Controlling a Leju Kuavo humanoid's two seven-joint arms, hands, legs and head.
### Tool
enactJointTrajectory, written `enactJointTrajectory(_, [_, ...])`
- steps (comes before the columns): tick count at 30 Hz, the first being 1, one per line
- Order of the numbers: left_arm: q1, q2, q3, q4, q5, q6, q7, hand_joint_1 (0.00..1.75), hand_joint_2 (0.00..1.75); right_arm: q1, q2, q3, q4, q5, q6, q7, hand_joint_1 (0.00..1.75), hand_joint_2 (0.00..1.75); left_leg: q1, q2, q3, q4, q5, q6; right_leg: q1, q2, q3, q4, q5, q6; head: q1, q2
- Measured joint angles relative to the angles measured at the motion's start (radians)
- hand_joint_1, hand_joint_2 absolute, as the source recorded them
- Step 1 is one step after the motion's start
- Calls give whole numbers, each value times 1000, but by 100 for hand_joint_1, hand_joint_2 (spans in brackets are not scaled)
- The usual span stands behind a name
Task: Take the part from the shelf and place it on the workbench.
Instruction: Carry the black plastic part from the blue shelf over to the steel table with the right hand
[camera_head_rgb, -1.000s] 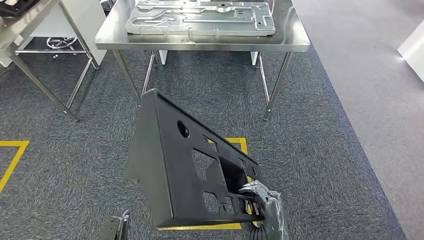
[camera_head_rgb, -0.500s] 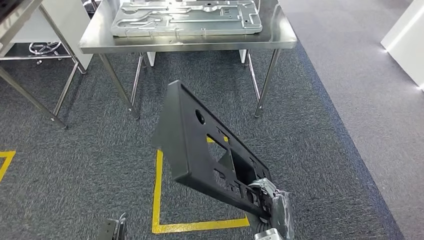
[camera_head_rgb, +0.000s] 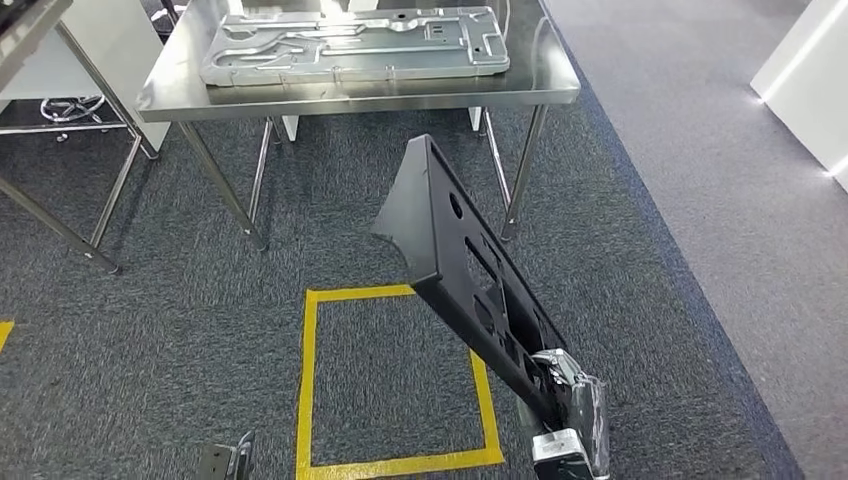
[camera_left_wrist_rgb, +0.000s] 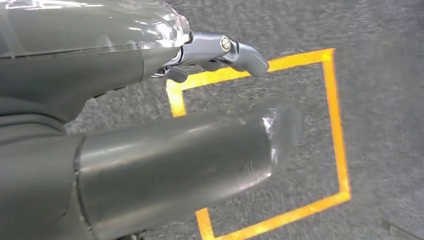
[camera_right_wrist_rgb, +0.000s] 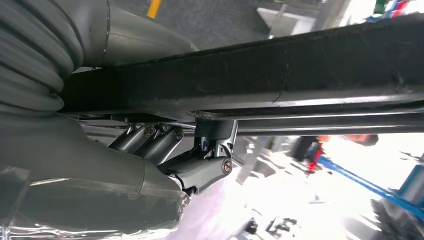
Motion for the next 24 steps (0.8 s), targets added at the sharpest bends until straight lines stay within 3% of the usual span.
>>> enactJointTrajectory(2, [2,0,0,0,0,2,0,0,0,1,12,-20,4,25,-6,39,175,175,1,0,5,-11,-2,8,-1,0,2,-2,-4,12,0,0])
enactJointTrajectory(4, [1,1,-2,0,-6,4,0,0,0,-3,26,-58,11,65,-26,81,175,175,7,-1,18,-25,-3,19,-2,-3,-11,36,-26,23,2,0])
enactJointTrajectory(5, [0,1,-4,1,-11,4,0,0,0,-6,32,-84,15,81,-37,96,175,175,9,-1,25,-30,-4,24,-5,-5,-36,85,-47,28,3,0])
enactJointTrajectory(7, [-4,1,-8,2,-17,5,0,0,0,-12,40,-136,23,93,-49,111,175,175,9,-1,34,-31,-12,29,-9,-6,-117,219,-92,35,4,0])
enactJointTrajectory(8, [-5,1,-9,3,-18,5,0,0,0,-13,42,-157,27,93,-51,113,175,175,9,-1,40,-31,-17,29,-11,-6,-152,267,-97,37,4,0])
enactJointTrajectory(9, [-5,1,-11,5,-19,5,0,0,0,-13,44,-174,30,94,-51,115,175,175,9,-1,47,-31,-23,28,-13,-6,-172,280,-82,39,5,0])
enactJointTrajectory(10, [-5,1,-12,6,-21,6,0,0,0,-13,46,-186,33,95,-52,116,175,175,10,-1,56,-31,-30,25,-15,-7,-173,256,-47,40,5,0])
enactJointTrajectory(12, [-6,0,-15,9,-23,7,0,0,0,-13,50,-199,35,97,-52,116,175,175,10,-2,77,-31,-45,17,-17,-9,-130,131,41,39,6,0])
enactJointTrajectory(13, [-8,0,-16,10,-23,7,0,0,0,-14,52,-202,36,97,-52,115,175,175,9,-2,84,-30,-54,10,-16,-10,-107,73,65,36,6,0])
enactJointTrajectory(15, [-11,0,-17,11,-25,7,0,0,0,-14,58,-208,37,104,-59,116,175,175,6,-2,89,-31,-65,-2,-11,-11,-86,24,69,26,5,0])
enactJointTrajectory(18, [-19,0,-20,13,-43,6,0,0,0,-35,68,-246,42,154,-117,123,175,175,6,0,96,-32,-77,-18,-11,-9,-78,15,59,5,2,0])
enactJointTrajectory(20, [-30,1,-24,17,-61,2,1,0,0,-94,72,-303,60,206,-162,131,175,175,8,1,67,35,-109,-25,-14,-9,-65,7,55,-8,-3,0])
enactJointTrajectory(22, [-41,1,-29,24,-80,-4,5,0,0,-185,68,-375,100,269,-185,137,175,175,8,1,-15,177,-155,-27,-11,-7,-55,6,47,-17,-6,0])
enactJointTrajectory(23, [-44,1,-33,26,-88,-6,8,0,0,-231,63,-407,125,310,-188,139,175,175,8,1,-59,239,-166,-27,-9,-5,-51,6,43,-20,-6,0])
enactJointTrajectory(24, [-47,1,-37,28,-97,-8,12,0,0,-278,56,-433,154,356,-189,143,175,175,8,1,-88,269,-157,-26,-6,-2,-45,7,38,-22,-6,0])
